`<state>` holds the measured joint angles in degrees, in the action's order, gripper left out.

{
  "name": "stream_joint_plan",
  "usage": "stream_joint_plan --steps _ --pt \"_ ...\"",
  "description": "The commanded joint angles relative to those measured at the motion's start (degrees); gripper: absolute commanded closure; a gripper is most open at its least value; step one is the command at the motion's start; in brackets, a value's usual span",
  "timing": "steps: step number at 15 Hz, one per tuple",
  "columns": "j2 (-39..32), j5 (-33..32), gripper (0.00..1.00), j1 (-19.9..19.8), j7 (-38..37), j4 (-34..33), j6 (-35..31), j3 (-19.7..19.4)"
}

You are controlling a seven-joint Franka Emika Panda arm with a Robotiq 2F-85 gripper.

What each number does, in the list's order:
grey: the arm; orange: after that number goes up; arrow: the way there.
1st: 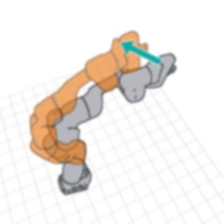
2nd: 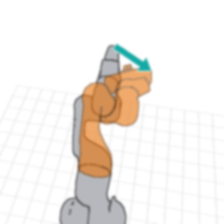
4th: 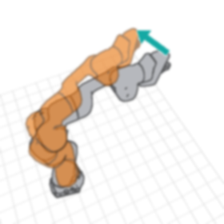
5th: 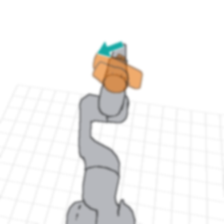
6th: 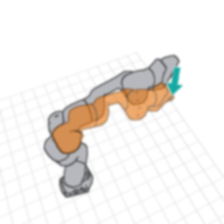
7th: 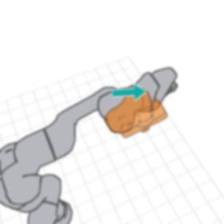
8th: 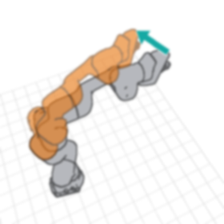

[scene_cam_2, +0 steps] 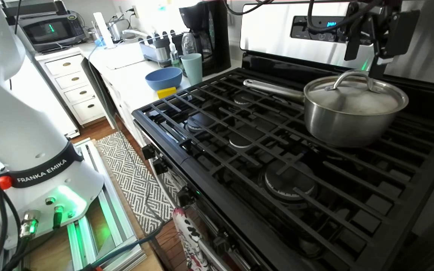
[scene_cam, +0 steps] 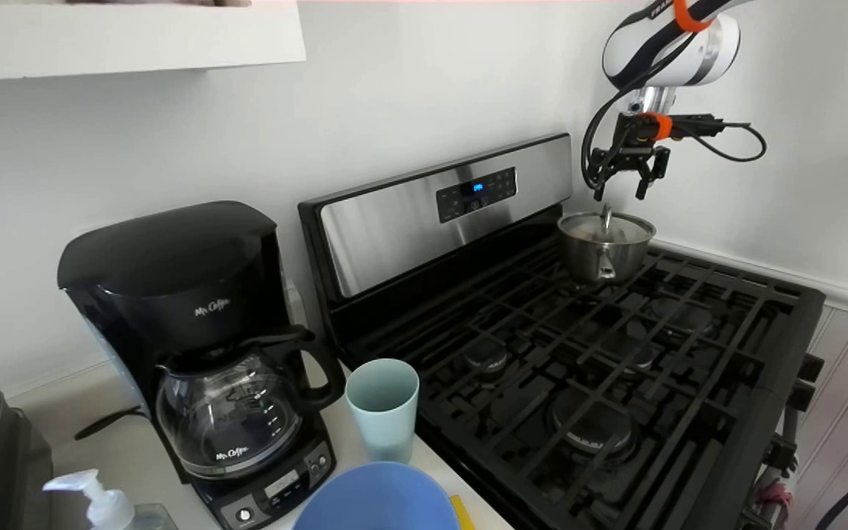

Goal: Pick up the silver lid from the pot and put it on the left side of the hob

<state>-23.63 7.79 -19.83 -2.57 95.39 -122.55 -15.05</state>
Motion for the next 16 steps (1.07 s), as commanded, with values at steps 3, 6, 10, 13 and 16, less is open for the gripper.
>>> stream_joint_plan --steps 3,6,10,13,16 --pt "-4.0 2.1 0.2 -1.5 0.1 -3.5 0.0 1.1" --pt "-4.0 2.2 0.51 -1.1 -0.4 -3.0 -0.1 1.2" --pt "-2.3 1.1 0.76 0.0 -0.8 0.0 -1.6 1.3" --pt "-2.1 0.7 0.98 0.5 -1.3 0.6 -2.9 1.4" --pt "-0.4 0.0 0.97 1.1 -1.6 2.6 -5.0 1.2"
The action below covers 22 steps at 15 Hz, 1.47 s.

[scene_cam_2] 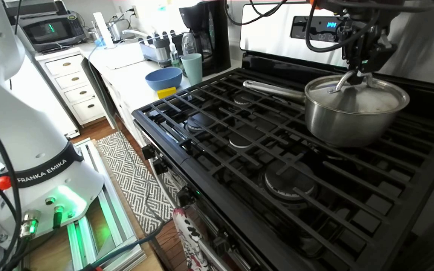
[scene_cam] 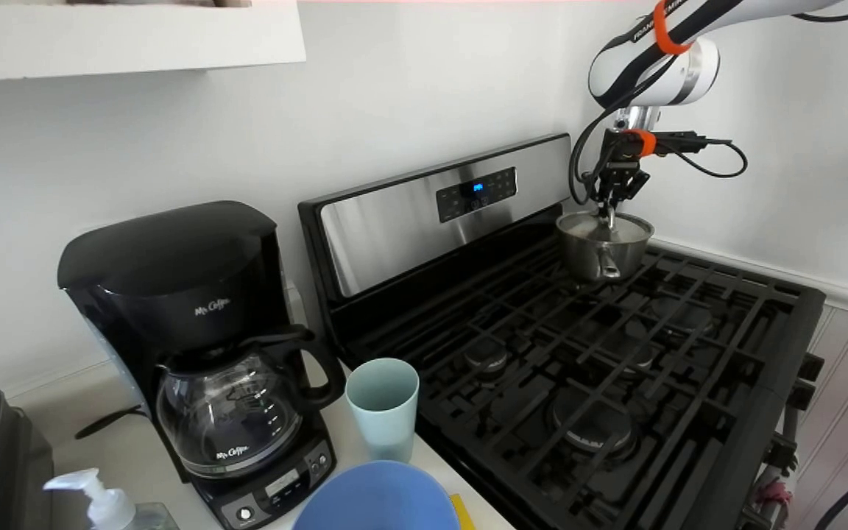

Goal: Pick up the silver lid from the pot and put it on the left side of the hob

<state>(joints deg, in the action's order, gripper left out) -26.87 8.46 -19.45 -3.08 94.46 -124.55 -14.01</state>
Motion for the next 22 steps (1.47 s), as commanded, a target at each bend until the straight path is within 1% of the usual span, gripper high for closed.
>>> stream_joint_plan --steps 1,2,5,9,11,13,15,17,20,22 --pt "3.6 -1.0 1.0 1.1 -1.1 4.4 -3.7 0.1" --pt "5.5 -1.5 0.97 1.7 -0.8 6.3 -4.5 0.2" --pt "11.2 -3.5 0.97 4.2 0.1 11.8 -5.6 0.6" --pt "19.4 -8.2 0.97 8.2 4.0 19.2 1.6 2.8" --pt "21.8 -10.1 0.97 10.2 4.9 21.3 5.3 4.5" --pt "23.0 -11.0 0.97 12.1 6.4 21.9 9.2 6.5" --pt "22.4 -11.2 0.97 13.8 8.5 21.4 12.3 8.3" --pt "20.6 -13.5 0.97 15.3 10.0 20.1 13.6 9.8" --pt "16.6 -19.8 0.97 16.9 11.8 16.7 13.5 11.0" --pt "14.4 -20.7 0.97 17.2 11.5 14.9 11.6 11.4"
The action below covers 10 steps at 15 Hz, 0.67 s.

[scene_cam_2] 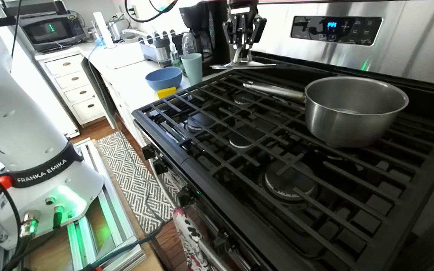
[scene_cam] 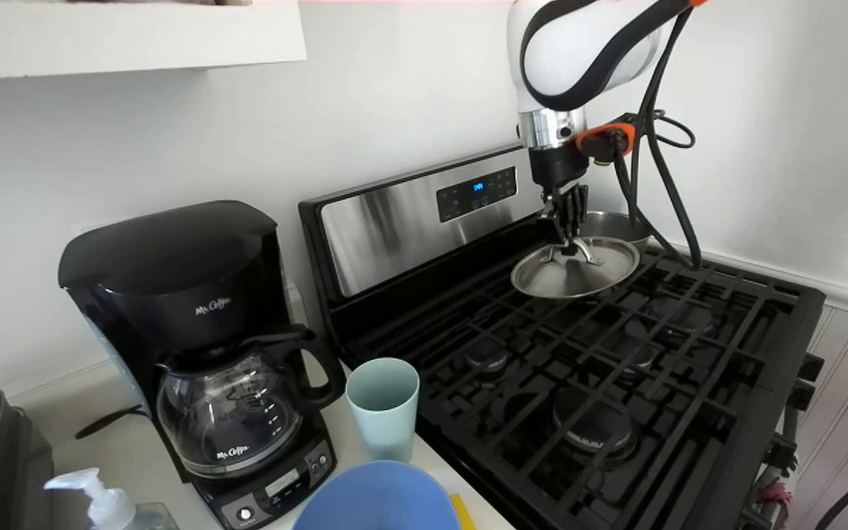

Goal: Pick up the silver lid from the pot and put it on the left side of the hob

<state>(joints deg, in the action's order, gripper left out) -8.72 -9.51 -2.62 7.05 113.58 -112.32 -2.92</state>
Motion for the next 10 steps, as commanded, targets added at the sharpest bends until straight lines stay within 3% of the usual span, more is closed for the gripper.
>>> stream_joint_plan --steps 1,2,3,6,7,10 --pt "-4.8 -1.9 0.97 0.4 1.4 -5.3 -1.0 0.6" --pt "-2.2 -1.0 0.97 0.3 0.3 -1.9 -0.8 0.4" --pt "-3.0 -1.0 0.9 0.3 0.3 -2.4 -0.9 0.5" --pt "-3.3 -1.0 0.9 0.3 0.3 -2.4 -0.9 0.5" --pt "-3.3 -1.0 0.97 0.3 0.3 -2.4 -0.9 0.5" --pt "-6.1 2.2 0.97 -0.5 2.9 -2.4 -7.4 1.0"
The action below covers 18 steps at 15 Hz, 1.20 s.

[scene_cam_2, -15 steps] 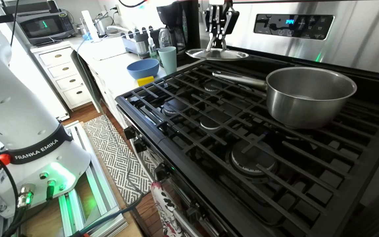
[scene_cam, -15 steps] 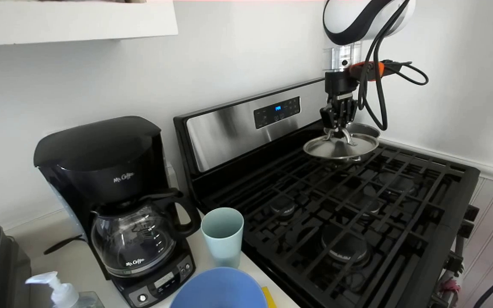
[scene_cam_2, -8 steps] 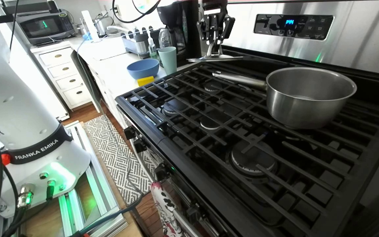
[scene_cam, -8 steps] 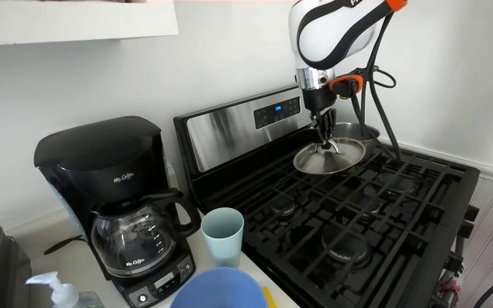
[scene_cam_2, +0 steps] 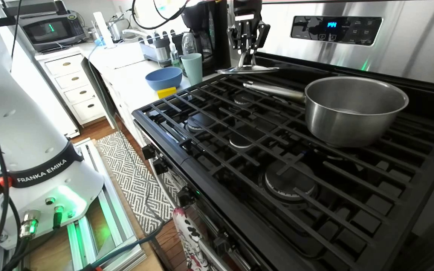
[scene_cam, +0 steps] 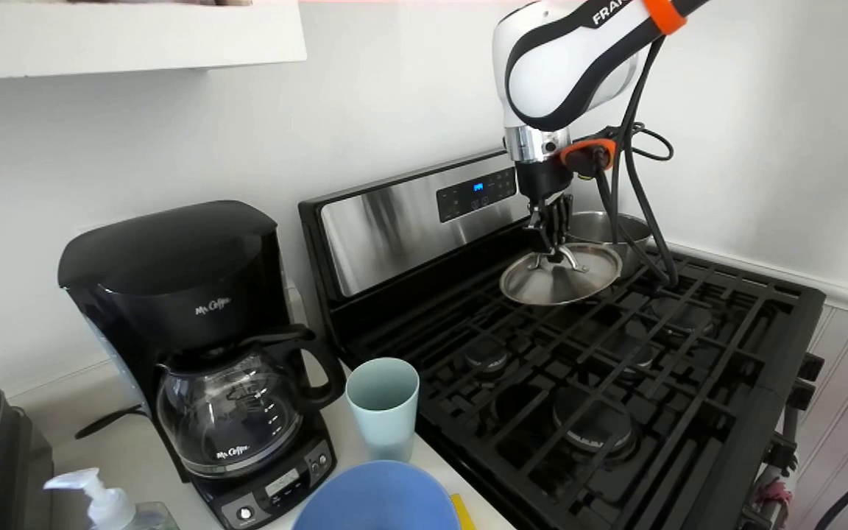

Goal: Pick up the silver lid from the pot and put it on the left side of the hob

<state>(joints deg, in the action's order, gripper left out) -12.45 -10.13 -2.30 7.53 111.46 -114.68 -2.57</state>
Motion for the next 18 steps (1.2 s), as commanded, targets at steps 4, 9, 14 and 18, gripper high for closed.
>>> stream_joint_plan --steps 4,9,14,18 --pt "-5.9 3.4 0.97 -0.3 5.4 -0.1 -14.9 2.1" --pt "-10.8 5.6 0.97 -1.0 10.0 -0.9 -22.9 4.9" --pt "-11.9 13.6 0.65 -4.2 17.1 0.6 -27.8 8.6" --pt "-10.0 15.6 0.44 -4.4 14.1 1.9 -25.2 7.7"
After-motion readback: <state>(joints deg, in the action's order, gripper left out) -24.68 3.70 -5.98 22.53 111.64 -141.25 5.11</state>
